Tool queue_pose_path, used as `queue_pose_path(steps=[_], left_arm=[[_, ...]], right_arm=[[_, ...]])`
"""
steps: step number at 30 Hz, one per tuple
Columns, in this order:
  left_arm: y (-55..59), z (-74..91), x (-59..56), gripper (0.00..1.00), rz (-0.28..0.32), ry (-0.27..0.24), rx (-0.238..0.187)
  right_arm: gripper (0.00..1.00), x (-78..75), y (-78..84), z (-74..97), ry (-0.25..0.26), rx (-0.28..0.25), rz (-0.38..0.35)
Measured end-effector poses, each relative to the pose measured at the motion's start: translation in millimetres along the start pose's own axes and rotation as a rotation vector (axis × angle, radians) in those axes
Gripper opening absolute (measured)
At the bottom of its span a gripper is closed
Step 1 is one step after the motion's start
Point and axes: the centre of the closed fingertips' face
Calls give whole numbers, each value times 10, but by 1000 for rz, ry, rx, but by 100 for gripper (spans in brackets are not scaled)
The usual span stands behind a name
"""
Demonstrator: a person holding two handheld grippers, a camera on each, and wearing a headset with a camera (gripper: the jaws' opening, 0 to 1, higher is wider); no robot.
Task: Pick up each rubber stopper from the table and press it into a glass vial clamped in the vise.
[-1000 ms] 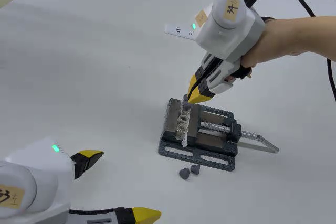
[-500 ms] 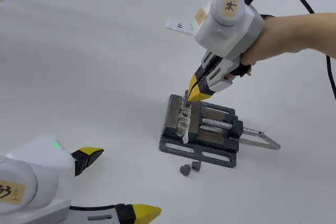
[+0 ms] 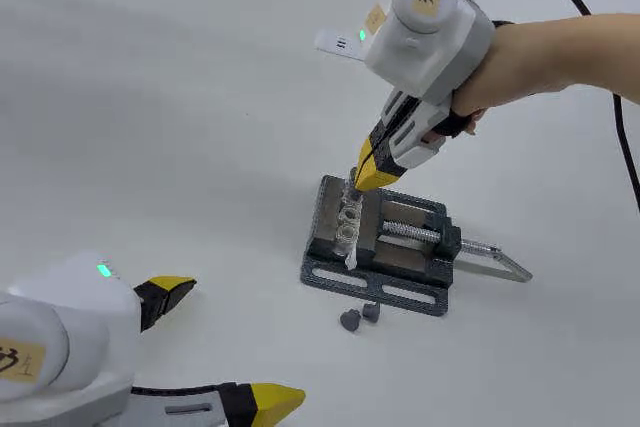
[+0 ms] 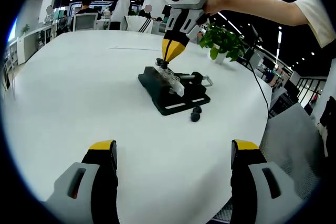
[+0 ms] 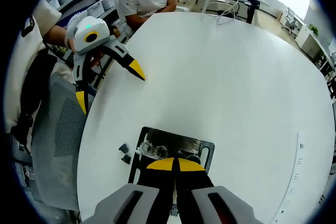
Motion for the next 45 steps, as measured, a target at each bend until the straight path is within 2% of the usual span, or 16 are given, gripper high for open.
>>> queue_pose_path(steps=[9,22,27,31,39,45], left_arm=[[9,-30,-44,88,3,10,3],[6,-28,-43,88,5,8,-2],[3,-30,-40,88,5,6,-4],[12,-36,-43,88,10,4,-3],[22,-54,-48,88,15,8,-5],[-4,-56,-28,88,21,4,-12]], right_arm=[[0,-21,1,-4,15,35,7],[0,18,-2,-26,23,79,22],[0,20,7,-33,33,133,67],[0,18,2,-43,36,155,55],[0,29,49,-41,16,155,28],[0,0,46,-43,5,117,3]])
Point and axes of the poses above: the centre of the closed fingertips' face, and the gripper's own axes: z roughly backward along the fingers, x roughly to its left, y roughly out of its underside, and after that the axes turned 2 degrees about -y, right-handed
